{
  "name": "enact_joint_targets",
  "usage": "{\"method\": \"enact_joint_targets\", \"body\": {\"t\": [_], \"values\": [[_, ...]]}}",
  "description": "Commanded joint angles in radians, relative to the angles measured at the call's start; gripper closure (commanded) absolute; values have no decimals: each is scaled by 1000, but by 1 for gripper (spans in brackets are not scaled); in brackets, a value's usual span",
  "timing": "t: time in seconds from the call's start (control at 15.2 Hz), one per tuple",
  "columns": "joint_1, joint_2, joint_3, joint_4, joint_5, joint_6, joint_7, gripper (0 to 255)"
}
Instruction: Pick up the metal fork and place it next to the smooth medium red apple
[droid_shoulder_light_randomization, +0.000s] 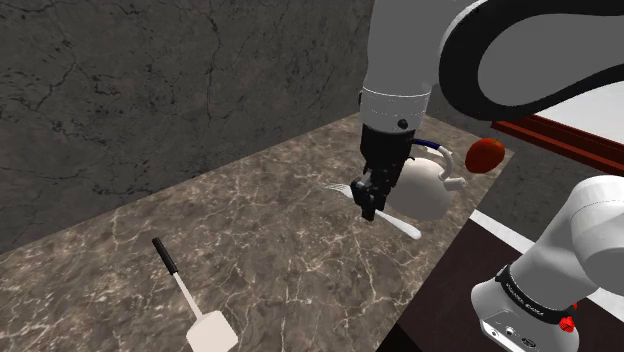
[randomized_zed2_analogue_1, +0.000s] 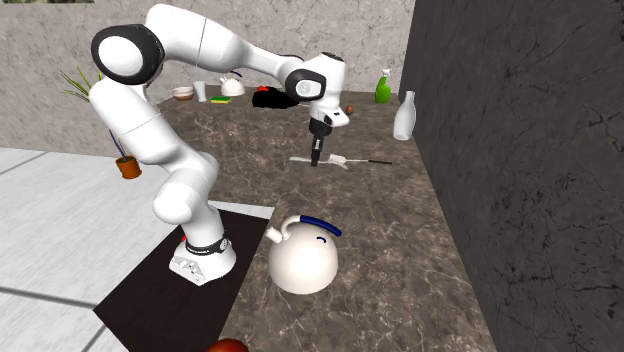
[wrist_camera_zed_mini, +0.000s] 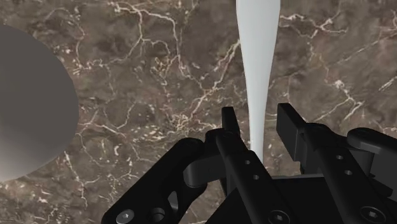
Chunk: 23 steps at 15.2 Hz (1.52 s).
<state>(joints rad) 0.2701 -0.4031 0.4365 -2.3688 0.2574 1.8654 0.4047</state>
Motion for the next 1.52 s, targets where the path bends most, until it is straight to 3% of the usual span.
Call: {"method": "enact_joint_targets", "body": {"t": [0.0, 0.73, 1.45], "values": [[-1, -5, -4, 23, -2, -28, 2, 255], [-5, -28, -26, 141, -13, -169, 11, 255], [-85, -204, -248, -21, -114, -218, -261, 255]]}}
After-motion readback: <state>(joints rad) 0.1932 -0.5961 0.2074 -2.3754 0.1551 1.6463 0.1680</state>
